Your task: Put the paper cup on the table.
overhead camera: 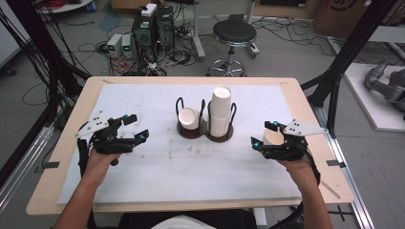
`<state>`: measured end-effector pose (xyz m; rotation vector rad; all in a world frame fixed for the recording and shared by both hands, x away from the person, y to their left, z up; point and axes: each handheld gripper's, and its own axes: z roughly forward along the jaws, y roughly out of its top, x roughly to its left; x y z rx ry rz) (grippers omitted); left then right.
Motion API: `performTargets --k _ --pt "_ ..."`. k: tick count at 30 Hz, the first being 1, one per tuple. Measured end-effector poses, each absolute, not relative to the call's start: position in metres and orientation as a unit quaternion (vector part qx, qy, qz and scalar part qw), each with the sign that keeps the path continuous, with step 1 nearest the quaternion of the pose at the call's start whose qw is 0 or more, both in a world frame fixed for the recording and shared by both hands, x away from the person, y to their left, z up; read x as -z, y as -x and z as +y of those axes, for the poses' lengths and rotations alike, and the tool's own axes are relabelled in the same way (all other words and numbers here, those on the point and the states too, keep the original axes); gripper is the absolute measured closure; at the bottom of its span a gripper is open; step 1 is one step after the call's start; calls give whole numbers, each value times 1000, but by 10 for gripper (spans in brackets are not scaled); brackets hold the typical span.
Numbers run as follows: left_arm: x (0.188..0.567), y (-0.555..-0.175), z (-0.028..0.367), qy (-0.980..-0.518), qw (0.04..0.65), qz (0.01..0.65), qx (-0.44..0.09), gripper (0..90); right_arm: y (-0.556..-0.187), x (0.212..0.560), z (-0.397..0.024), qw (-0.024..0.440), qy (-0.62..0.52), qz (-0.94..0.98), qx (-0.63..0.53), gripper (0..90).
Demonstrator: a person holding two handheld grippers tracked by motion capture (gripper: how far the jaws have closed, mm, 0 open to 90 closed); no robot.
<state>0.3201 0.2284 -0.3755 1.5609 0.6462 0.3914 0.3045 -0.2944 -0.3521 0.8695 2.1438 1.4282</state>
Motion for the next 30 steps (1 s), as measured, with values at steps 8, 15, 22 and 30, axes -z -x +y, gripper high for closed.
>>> performTargets --k 8,15,22,30 --pt "375 -321 227 -686 649 281 -170 186 -305 354 -294 209 -315 769 -516 202" --pt "376 -321 227 -686 648 283 -169 186 -303 353 -296 209 -315 765 -521 202" --pt "377 -325 228 -685 647 287 -171 186 -304 353 -292 205 -307 767 -525 202" --pt "378 -326 225 -690 645 282 -169 186 -300 352 -294 208 -311 765 -525 202"
